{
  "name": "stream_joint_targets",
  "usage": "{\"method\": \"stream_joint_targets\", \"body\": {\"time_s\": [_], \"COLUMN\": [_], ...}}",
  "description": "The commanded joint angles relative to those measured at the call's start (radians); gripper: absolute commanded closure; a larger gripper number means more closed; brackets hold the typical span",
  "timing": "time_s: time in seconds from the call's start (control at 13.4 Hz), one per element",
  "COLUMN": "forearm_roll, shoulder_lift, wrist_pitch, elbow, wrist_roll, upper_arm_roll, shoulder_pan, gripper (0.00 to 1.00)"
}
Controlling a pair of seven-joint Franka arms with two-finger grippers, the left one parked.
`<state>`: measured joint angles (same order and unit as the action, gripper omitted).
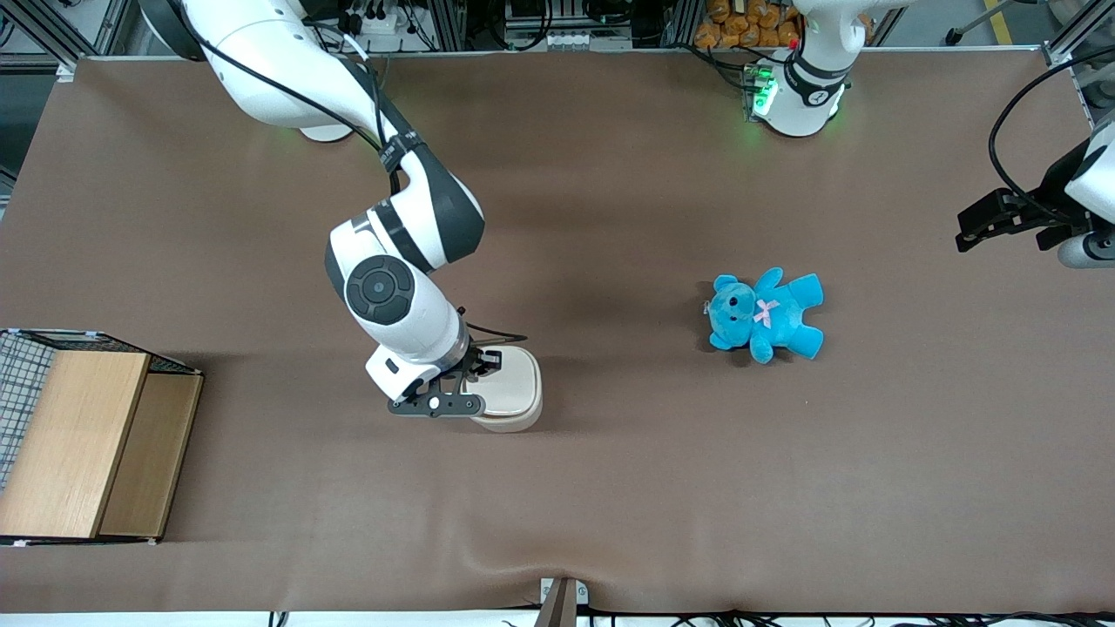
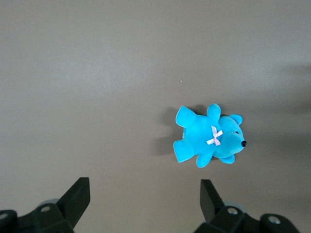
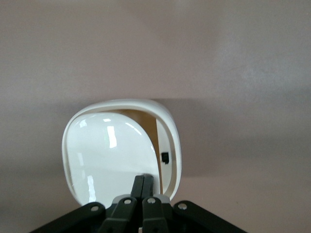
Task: Open trash can with right arm
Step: 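Push the lid edge with the right gripper to flip it open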
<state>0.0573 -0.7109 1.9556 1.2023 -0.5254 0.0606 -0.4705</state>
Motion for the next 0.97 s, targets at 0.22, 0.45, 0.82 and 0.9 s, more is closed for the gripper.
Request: {"method": "stream_joint_targets", "body": {"time_s": [0.22,0.45,0.82,0.9], "forearm_roll": [0.078,0.116,0.160,0.189], "shoulder_lift": [0.008,0.014,0.014,0.021], "wrist_pitch": [-0.098,-0.100,-0.098,-0.106], "elbow": [-0.081,-0.086,-0.104,-0.104], "wrist_roll": [-0.025,-0.079,-0.099,-0.099], "upper_arm_roll": [0.007,0.010,0.016,0.015], "shoulder_pan": [0.000,-0.014,-0.013,-0.008], "gripper": [1.00,1.00,1.00,1.00]}}
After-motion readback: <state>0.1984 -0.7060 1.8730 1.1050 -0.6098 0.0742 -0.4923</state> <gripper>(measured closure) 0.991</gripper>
